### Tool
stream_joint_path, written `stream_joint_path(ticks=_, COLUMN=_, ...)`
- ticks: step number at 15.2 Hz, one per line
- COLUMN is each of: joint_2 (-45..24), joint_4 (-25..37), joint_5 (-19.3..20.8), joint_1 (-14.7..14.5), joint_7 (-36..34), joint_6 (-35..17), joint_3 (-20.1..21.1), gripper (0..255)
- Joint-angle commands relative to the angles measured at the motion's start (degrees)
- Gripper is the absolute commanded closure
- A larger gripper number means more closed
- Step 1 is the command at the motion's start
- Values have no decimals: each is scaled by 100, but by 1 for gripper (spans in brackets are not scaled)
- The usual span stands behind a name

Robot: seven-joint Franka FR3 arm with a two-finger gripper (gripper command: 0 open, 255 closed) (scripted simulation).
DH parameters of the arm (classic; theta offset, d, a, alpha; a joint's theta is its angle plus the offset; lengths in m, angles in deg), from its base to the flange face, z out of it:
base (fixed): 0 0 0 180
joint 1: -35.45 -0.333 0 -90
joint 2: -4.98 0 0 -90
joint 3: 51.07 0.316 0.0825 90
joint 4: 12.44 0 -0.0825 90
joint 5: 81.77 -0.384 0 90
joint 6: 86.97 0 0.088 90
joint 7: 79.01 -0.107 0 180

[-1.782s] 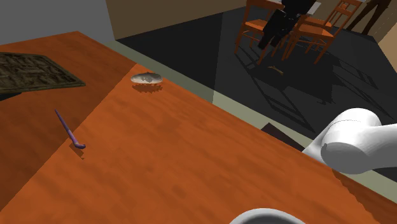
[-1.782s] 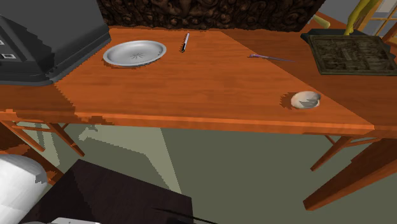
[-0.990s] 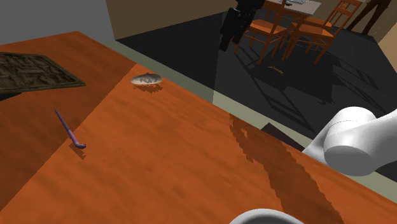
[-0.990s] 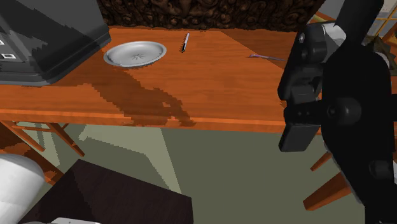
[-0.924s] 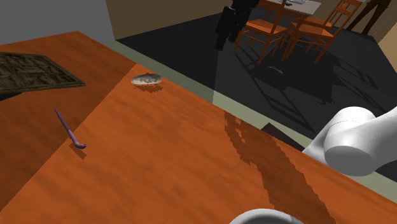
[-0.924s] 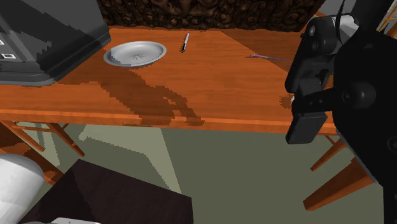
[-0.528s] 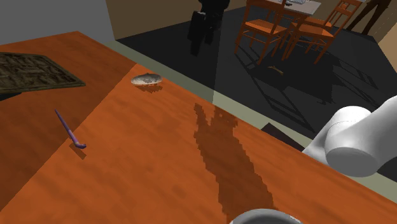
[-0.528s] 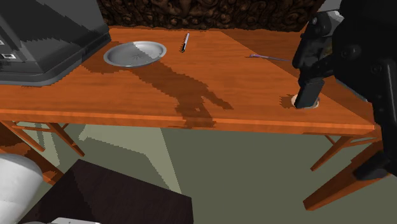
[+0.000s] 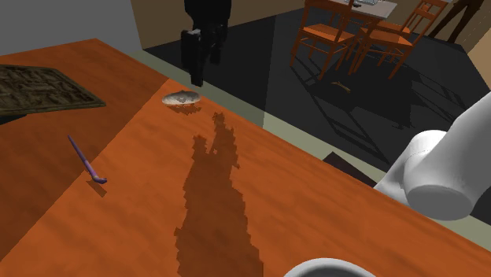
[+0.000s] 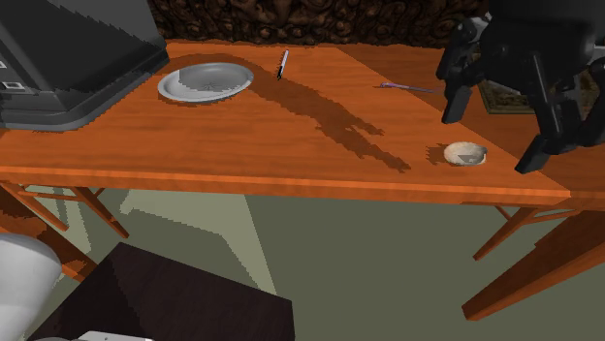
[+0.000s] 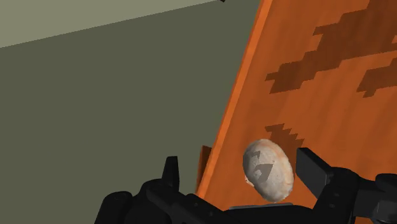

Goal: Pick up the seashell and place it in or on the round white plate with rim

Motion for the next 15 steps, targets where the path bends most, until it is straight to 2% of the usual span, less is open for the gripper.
stream_joint_path(ticks=1, joint_2=-423, joint_4=404, joint_5=241, joint_1=-141, joint_7=-99, joint_6=106, joint_3=182, gripper=0)
stream_joint_path(ticks=3, joint_2=-778, joint_4=748, joint_5=455, joint_1=-291, joint_7=-182, joint_6=214, joint_3=315, gripper=0)
stream_joint_path(ticks=10, joint_2=-734, joint_4=160, joint_5=441, joint_1=-257, joint_7=-181, joint_6=-339, joint_3=275, gripper=0)
stream_joint_path(ticks=15, joint_2=-734, joint_4=116, joint_5=442, joint_1=-254, joint_7=-182, joint_6=-383, joint_3=273, gripper=0)
